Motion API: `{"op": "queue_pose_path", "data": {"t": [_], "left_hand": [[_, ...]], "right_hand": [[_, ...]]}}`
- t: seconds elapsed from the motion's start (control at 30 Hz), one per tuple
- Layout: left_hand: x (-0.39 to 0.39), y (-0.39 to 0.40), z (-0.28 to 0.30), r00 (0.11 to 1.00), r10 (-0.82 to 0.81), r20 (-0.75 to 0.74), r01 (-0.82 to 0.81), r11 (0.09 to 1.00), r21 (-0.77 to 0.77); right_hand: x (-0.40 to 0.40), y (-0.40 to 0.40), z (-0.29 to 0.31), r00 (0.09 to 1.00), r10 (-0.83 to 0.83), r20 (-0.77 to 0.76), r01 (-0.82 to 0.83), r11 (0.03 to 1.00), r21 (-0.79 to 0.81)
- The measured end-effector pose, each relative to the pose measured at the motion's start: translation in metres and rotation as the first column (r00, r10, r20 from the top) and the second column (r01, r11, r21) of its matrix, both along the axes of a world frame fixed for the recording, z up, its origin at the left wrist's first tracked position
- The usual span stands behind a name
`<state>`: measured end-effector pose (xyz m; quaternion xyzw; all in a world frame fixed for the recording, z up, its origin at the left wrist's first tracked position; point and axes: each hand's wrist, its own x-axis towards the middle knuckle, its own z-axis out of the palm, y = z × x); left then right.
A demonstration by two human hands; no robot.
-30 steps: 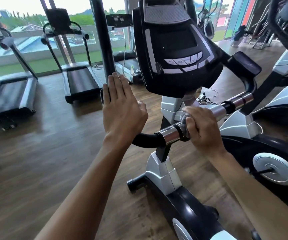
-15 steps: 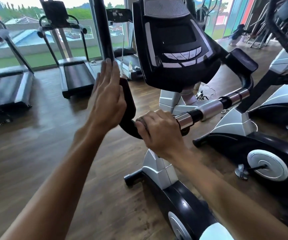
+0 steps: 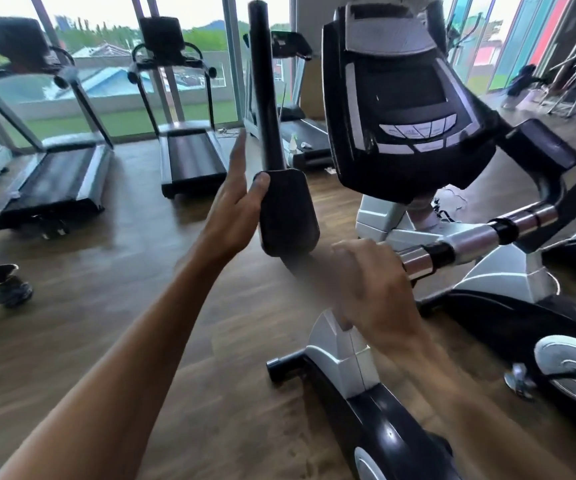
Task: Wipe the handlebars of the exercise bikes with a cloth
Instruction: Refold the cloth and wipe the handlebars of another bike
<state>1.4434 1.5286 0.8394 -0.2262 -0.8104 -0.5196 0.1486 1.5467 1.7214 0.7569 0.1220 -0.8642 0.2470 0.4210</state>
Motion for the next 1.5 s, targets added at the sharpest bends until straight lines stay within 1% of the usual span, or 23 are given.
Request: {"op": "queue_pose_path", "data": {"t": [0.03,0.07,0.1,0.13,0.2,0.23,0.27,0.33,0.4,0.43,0.47,0.53,0.63,0.73,0.83,0.87,0.93,1.03,1.13,1.27,1.33,1.43,1.5], "left_hand": [[-0.009,-0.004,0.006,1.000,0.031,0.004,-0.031,1.000,-0.005],[-0.020,-0.006,0.012,0.998,0.061,0.011,-0.061,0.998,-0.032],[-0.031,-0.007,0.019,0.998,0.068,0.008,-0.067,0.995,-0.068],[-0.042,-0.006,0.025,0.999,0.045,-0.008,-0.045,0.994,-0.100],[-0.065,0.000,0.036,0.997,-0.048,-0.055,0.037,0.983,-0.182],[-0.077,0.002,0.039,0.993,-0.087,-0.079,0.063,0.962,-0.266],[-0.090,0.001,0.041,0.987,-0.119,-0.107,0.071,0.925,-0.373],[-0.113,-0.004,0.039,0.959,-0.170,-0.227,0.007,0.815,-0.579],[-0.126,-0.013,0.035,0.906,-0.212,-0.367,-0.103,0.730,-0.676],[-0.128,-0.015,0.035,0.891,-0.222,-0.396,-0.125,0.718,-0.684],[-0.128,-0.015,0.035,0.889,-0.218,-0.403,-0.127,0.729,-0.673],[-0.125,-0.013,0.033,0.893,-0.201,-0.403,-0.109,0.772,-0.626],[-0.126,-0.008,0.028,0.891,-0.201,-0.407,-0.100,0.788,-0.608],[-0.132,-0.012,0.026,0.884,-0.236,-0.404,-0.069,0.788,-0.612],[-0.139,-0.017,0.028,0.856,-0.292,-0.426,-0.086,0.732,-0.676],[-0.139,-0.017,0.029,0.859,-0.281,-0.429,-0.100,0.728,-0.678],[-0.135,-0.015,0.029,0.875,-0.236,-0.422,-0.107,0.757,-0.644],[-0.128,-0.008,0.025,0.882,-0.215,-0.418,-0.088,0.798,-0.596],[-0.130,-0.009,0.022,0.887,-0.199,-0.416,-0.092,0.808,-0.582],[-0.138,-0.013,0.019,0.857,-0.259,-0.445,-0.103,0.760,-0.642],[-0.137,-0.011,0.020,0.872,-0.234,-0.429,-0.094,0.781,-0.617],[-0.131,-0.005,0.019,0.893,-0.195,-0.406,-0.072,0.828,-0.556],[-0.131,-0.004,0.018,0.893,-0.191,-0.408,-0.063,0.843,-0.534]], "right_hand": [[-0.001,-0.003,0.012,0.998,0.048,-0.034,-0.052,0.990,-0.129],[-0.003,-0.012,0.025,0.995,0.071,-0.063,-0.082,0.977,-0.197],[-0.008,-0.025,0.037,0.994,0.084,-0.069,-0.096,0.977,-0.190],[-0.016,-0.040,0.046,0.995,0.092,-0.031,-0.095,0.987,-0.127],[-0.038,-0.065,0.057,0.992,0.009,0.130,-0.024,0.994,0.110],[-0.052,-0.072,0.061,0.981,-0.063,0.185,0.022,0.976,0.215],[-0.066,-0.076,0.065,0.970,-0.117,0.212,0.058,0.962,0.265],[-0.091,-0.078,0.075,0.958,-0.164,0.235,0.101,0.961,0.257],[-0.104,-0.079,0.083,0.959,-0.176,0.221,0.118,0.960,0.253],[-0.103,-0.080,0.083,0.964,-0.177,0.197,0.124,0.959,0.257],[-0.094,-0.081,0.080,0.970,-0.167,0.176,0.118,0.959,0.257],[-0.066,-0.082,0.066,0.972,-0.141,0.189,0.083,0.955,0.286],[-0.038,-0.077,0.051,0.970,-0.121,0.210,0.049,0.946,0.319],[-0.076,-0.080,0.071,0.962,-0.151,0.226,0.077,0.949,0.307],[-0.103,-0.088,0.087,0.952,-0.202,0.230,0.137,0.953,0.270],[-0.094,-0.088,0.084,0.953,-0.193,0.233,0.126,0.953,0.276],[-0.059,-0.087,0.068,0.957,-0.161,0.242,0.080,0.947,0.311],[-0.025,-0.079,0.047,0.969,-0.142,0.200,0.065,0.936,0.346],[-0.058,-0.078,0.062,0.959,-0.160,0.235,0.074,0.939,0.336],[-0.101,-0.087,0.087,0.947,-0.206,0.247,0.138,0.954,0.266],[-0.087,-0.087,0.081,0.951,-0.179,0.251,0.109,0.957,0.270],[-0.047,-0.081,0.064,0.945,-0.120,0.305,0.007,0.938,0.346],[-0.049,-0.076,0.065,0.940,-0.119,0.319,-0.006,0.932,0.363]]}}
